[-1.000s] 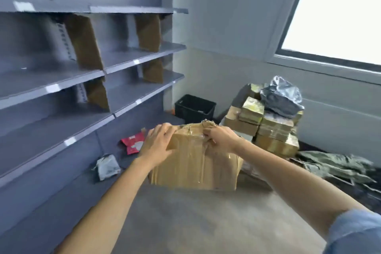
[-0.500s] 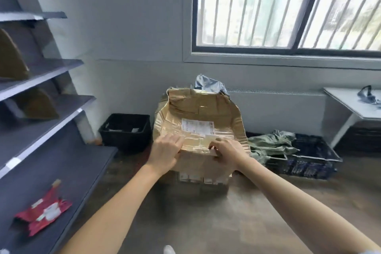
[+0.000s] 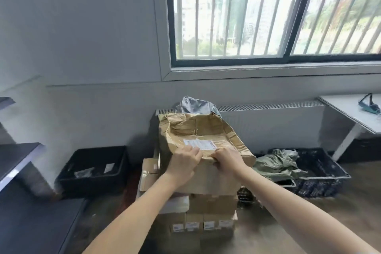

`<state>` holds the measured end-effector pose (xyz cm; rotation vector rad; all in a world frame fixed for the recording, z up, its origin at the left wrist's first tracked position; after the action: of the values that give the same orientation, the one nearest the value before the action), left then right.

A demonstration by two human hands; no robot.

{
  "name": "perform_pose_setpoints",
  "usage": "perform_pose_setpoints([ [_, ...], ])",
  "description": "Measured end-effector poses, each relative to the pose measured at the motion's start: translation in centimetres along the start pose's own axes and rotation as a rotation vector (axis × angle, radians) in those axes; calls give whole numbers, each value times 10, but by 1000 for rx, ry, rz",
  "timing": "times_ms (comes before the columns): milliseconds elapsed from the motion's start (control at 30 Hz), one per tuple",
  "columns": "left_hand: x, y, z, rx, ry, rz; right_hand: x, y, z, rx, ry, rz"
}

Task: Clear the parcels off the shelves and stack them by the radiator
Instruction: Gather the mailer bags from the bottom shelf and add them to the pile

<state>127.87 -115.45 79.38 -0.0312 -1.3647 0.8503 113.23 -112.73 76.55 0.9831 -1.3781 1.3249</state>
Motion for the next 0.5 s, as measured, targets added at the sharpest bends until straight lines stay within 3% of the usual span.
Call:
perform_pose_setpoints([
  [167,-36,-17,90,-105,112,13,5,67,68,-53,165,120],
  [233,-55,-29,127,-53,108,34,10,101,102,-60,203,147],
  [433,-135,-89,198,202,-110,-17,34,190,229,27,256,209],
  [500,-161,-106,211,247,-251,3,41,207,275,57,256,238],
])
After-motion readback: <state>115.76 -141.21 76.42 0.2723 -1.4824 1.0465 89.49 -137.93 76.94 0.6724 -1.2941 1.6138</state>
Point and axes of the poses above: each hand's wrist, its own z-axis towards the middle knuckle, its own x-axis out of the back of the hand, y = z × x, the point moved 3 cm from there along z, towards the middle knuckle, and after that the axes turned 11 degrees about z, right-handed, at the moved point
